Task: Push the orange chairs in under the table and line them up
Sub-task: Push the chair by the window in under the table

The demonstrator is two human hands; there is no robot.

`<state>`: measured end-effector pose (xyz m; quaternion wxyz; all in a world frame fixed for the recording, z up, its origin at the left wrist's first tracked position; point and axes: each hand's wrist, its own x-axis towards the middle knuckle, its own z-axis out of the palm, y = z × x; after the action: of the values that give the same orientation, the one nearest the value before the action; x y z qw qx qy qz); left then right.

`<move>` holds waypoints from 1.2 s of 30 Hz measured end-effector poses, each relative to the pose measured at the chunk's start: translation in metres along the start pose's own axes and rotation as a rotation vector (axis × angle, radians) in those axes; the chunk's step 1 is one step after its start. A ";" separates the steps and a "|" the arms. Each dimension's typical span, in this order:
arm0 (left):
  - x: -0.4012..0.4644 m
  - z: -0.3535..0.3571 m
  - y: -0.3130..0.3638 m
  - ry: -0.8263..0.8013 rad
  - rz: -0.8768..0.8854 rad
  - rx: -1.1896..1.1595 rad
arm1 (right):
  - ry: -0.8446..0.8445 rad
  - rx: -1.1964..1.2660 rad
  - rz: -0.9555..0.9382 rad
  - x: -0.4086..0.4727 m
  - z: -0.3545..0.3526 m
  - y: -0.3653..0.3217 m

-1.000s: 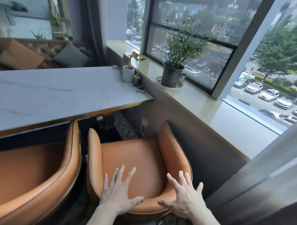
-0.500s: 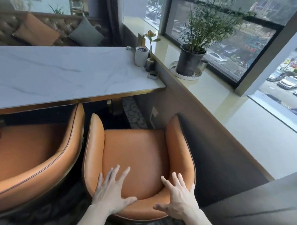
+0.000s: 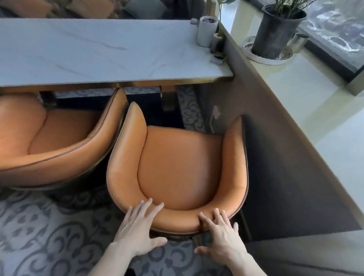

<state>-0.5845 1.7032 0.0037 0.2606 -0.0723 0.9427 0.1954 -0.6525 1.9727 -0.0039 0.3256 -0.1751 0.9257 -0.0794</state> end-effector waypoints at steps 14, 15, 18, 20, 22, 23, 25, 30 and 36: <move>0.012 0.014 -0.020 0.116 0.156 -0.003 | 0.178 -0.022 -0.014 0.017 0.023 -0.007; 0.014 0.015 -0.022 0.130 0.166 -0.009 | 0.174 -0.025 -0.003 0.020 0.026 -0.009; 0.018 0.018 -0.025 0.167 0.189 -0.023 | 0.182 -0.031 0.014 0.022 0.033 -0.009; 0.017 0.019 -0.028 0.175 0.210 -0.025 | 0.210 -0.007 0.004 0.023 0.035 -0.007; 0.017 0.020 -0.030 0.176 0.233 -0.006 | 0.229 0.027 0.000 0.021 0.038 -0.006; 0.017 0.020 -0.030 0.189 0.236 0.005 | 0.238 0.031 -0.004 0.021 0.037 -0.005; 0.017 0.020 -0.028 0.214 0.237 0.022 | 0.243 0.038 -0.014 0.022 0.039 -0.004; 0.018 0.026 -0.028 0.267 0.232 0.040 | 0.285 0.058 -0.024 0.026 0.042 0.000; 0.029 0.020 -0.023 0.281 0.199 -0.007 | 0.288 0.091 -0.039 0.037 0.031 0.005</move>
<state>-0.5942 1.6896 -0.0344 0.1056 -0.0063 0.9717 0.2113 -0.6609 1.9627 -0.0507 0.1955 -0.1651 0.9547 -0.1520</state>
